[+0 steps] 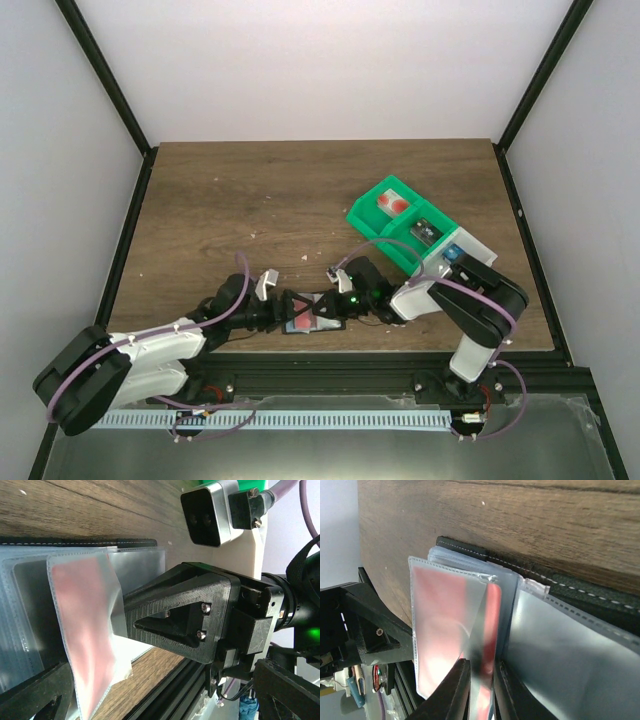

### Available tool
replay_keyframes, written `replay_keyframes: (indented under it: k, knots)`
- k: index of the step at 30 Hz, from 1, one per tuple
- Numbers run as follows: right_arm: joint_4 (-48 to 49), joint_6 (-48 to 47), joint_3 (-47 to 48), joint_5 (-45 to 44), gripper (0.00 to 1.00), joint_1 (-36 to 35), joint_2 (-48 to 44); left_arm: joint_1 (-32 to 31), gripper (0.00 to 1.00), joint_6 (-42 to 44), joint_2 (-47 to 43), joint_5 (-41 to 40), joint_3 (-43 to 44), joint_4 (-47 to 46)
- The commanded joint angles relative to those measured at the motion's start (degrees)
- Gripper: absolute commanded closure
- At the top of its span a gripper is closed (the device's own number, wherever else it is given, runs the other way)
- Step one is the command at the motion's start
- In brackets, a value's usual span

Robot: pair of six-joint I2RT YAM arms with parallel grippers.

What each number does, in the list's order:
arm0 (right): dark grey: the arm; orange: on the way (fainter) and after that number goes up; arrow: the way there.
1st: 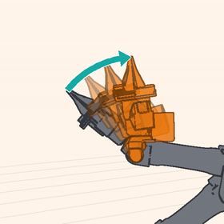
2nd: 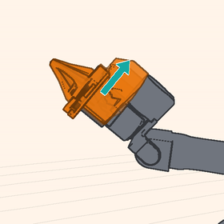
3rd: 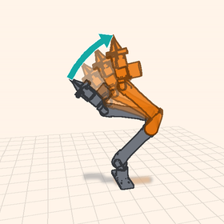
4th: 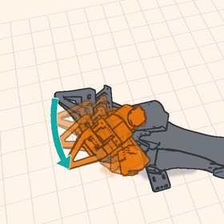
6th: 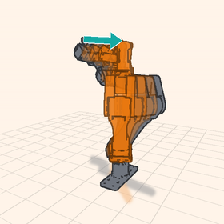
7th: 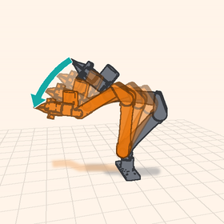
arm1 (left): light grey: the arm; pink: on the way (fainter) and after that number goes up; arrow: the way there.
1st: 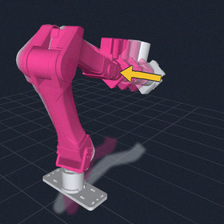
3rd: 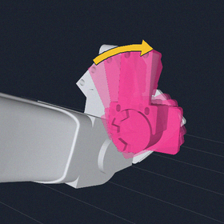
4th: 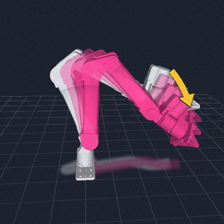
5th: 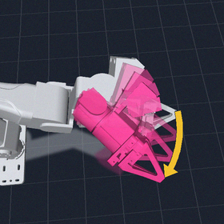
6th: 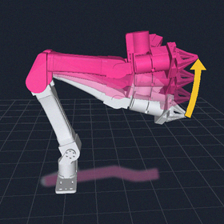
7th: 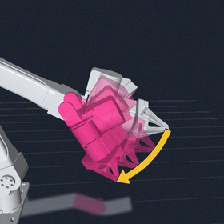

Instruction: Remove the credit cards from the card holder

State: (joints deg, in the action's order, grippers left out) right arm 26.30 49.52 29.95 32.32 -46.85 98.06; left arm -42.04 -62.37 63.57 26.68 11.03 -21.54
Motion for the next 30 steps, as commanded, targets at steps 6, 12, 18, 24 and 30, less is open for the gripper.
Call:
replay_keyframes:
  k: [6, 12, 18, 24, 30]
  knots:
    - [-6.94, -0.79, -3.52, -2.0, 0.76, -1.14, -3.79, -0.65, 0.0, 0.34, -0.21, 1.05, 1.85, -3.41]
    - [-7.2, -0.23, -3.76, -3.08, 0.73, -1.14, -4.41, -0.64, 0.0, -1.19, 1.75, 2.36, 1.27, -7.62]
    - [-10.44, -0.22, -3.69, -6.24, 0.85, -1.14, -7.07, -0.76, 0.0, -1.2, 1.97, 2.08, 1.33, -7.35]
    - [-14.49, -0.13, -3.71, -9.37, 0.77, -1.14, -11.33, -0.91, 0.0, -1.75, 2.13, 2.12, 0.54, -9.01]
    - [-17.22, -0.62, -3.68, -11.97, 0.79, -1.14, -14.68, -1.19, 0.0, -2.14, 3.45, 2.62, 1.66, -10.18]
